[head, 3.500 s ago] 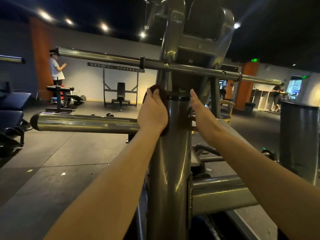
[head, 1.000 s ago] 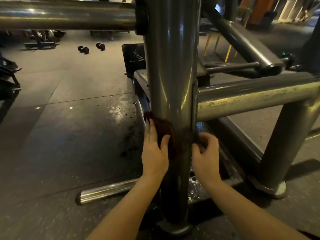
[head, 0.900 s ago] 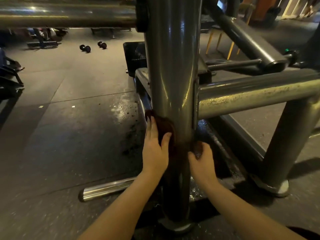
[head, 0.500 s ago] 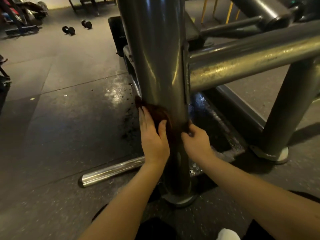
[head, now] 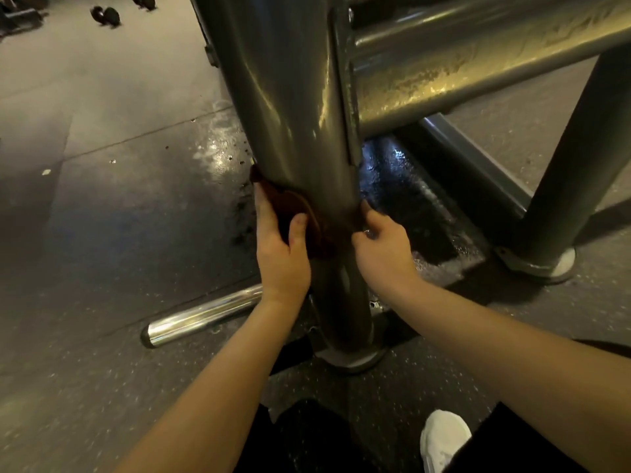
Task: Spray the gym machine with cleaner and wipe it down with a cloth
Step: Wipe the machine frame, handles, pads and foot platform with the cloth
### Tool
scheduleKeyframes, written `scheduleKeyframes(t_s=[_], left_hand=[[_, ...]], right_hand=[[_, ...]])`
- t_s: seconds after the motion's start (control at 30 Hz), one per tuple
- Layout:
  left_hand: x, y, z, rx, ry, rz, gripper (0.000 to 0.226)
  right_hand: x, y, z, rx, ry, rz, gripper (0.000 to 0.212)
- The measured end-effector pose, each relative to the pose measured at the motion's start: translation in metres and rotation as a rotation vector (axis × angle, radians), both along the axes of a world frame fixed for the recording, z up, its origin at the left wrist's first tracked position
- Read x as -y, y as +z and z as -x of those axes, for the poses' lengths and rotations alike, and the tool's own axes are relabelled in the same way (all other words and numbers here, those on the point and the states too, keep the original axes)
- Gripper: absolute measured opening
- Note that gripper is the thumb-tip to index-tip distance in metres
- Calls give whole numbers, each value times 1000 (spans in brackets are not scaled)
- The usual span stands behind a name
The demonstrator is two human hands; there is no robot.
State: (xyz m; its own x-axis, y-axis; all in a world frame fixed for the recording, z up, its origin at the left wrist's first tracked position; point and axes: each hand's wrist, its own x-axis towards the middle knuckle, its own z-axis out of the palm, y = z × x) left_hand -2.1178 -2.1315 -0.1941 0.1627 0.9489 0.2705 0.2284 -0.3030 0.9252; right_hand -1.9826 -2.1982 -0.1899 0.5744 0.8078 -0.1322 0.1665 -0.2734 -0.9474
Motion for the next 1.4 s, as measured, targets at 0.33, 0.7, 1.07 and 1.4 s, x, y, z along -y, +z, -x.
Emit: scheduleKeyframes(t_s=[0.33, 0.7, 1.07, 1.4], left_hand=[[60, -93, 5, -275, 41, 226, 76], [98, -109, -11, -150, 203, 370, 63], [110, -181, -10, -280, 179, 502, 62], [75, -257, 27, -584, -175, 836, 43]], right_hand=[[6, -12, -2, -19, -31, -26, 63], [31, -61, 10, -251, -71, 372, 34], [45, -95, 5, -344, -5, 432, 25], [47, -125, 6, -310, -14, 519, 28]])
